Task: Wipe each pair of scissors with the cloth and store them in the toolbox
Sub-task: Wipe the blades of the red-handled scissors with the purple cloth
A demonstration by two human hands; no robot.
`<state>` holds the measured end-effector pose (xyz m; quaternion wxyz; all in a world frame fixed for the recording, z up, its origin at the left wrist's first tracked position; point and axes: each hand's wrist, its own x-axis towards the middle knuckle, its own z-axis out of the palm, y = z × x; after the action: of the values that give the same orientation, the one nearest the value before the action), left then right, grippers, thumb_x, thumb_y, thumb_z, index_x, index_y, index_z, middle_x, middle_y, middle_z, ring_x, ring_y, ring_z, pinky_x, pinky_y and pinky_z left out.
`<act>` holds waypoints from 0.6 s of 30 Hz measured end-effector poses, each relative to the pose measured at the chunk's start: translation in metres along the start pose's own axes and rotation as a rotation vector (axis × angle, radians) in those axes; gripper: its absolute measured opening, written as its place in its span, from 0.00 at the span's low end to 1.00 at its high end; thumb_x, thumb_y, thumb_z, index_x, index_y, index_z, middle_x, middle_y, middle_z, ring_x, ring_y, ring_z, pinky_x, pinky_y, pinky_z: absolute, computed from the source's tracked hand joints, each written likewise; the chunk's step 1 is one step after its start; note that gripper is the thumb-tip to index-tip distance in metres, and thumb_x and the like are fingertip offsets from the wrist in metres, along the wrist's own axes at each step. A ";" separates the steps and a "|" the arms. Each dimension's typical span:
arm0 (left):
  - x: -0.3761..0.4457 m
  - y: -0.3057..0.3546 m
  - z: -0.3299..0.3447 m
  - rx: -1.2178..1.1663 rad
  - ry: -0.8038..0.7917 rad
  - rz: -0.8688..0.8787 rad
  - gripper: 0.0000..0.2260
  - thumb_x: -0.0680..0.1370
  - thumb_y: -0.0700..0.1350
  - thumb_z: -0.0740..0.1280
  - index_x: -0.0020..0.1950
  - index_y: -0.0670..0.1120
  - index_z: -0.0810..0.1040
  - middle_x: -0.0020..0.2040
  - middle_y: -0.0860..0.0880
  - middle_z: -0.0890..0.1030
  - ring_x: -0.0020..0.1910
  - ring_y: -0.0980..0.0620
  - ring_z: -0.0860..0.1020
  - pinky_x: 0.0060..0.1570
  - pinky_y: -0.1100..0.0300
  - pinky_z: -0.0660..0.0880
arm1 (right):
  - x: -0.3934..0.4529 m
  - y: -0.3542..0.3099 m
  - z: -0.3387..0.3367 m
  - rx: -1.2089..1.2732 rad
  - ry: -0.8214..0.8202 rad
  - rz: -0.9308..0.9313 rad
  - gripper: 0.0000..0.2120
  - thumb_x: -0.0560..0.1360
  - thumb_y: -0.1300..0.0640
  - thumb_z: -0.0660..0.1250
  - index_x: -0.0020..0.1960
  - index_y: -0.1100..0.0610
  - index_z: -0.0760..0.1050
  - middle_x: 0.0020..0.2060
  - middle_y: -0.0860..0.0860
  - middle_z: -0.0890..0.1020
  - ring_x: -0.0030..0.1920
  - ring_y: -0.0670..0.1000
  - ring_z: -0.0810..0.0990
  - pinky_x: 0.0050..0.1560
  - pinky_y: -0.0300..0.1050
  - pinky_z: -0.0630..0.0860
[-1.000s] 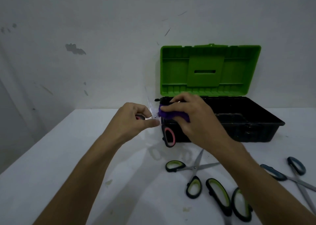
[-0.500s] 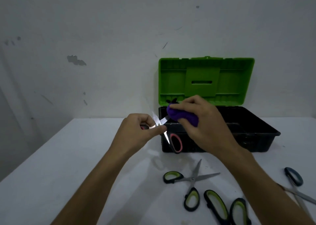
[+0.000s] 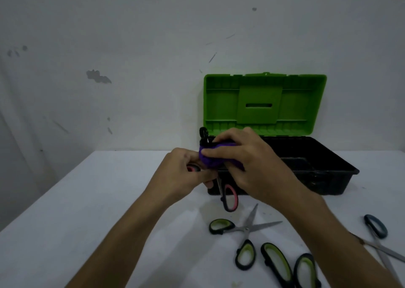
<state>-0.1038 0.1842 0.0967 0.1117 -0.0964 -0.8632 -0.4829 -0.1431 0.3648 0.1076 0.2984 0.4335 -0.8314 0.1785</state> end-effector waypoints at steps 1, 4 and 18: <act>-0.001 0.002 0.000 -0.016 -0.015 0.005 0.03 0.73 0.44 0.74 0.42 0.45 0.85 0.34 0.50 0.86 0.26 0.59 0.73 0.30 0.66 0.67 | 0.001 0.000 -0.001 -0.021 0.019 0.018 0.20 0.72 0.67 0.69 0.60 0.50 0.81 0.57 0.52 0.78 0.51 0.49 0.68 0.48 0.44 0.69; -0.005 0.009 0.003 -0.015 -0.109 0.022 0.07 0.73 0.43 0.74 0.40 0.40 0.84 0.34 0.48 0.85 0.24 0.62 0.73 0.27 0.73 0.66 | 0.002 0.008 -0.005 -0.073 0.054 0.119 0.19 0.74 0.66 0.68 0.61 0.49 0.80 0.57 0.52 0.78 0.51 0.49 0.64 0.46 0.45 0.67; -0.004 0.004 0.003 -0.102 -0.237 -0.107 0.05 0.75 0.41 0.72 0.41 0.40 0.84 0.37 0.45 0.86 0.23 0.60 0.67 0.24 0.69 0.63 | -0.002 0.005 -0.035 0.117 -0.317 0.161 0.20 0.75 0.62 0.68 0.59 0.38 0.79 0.54 0.38 0.72 0.54 0.40 0.67 0.52 0.33 0.65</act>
<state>-0.0990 0.1887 0.0970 -0.0222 -0.1122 -0.8484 -0.5168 -0.1341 0.3884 0.1330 0.1226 0.4050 -0.8881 0.1792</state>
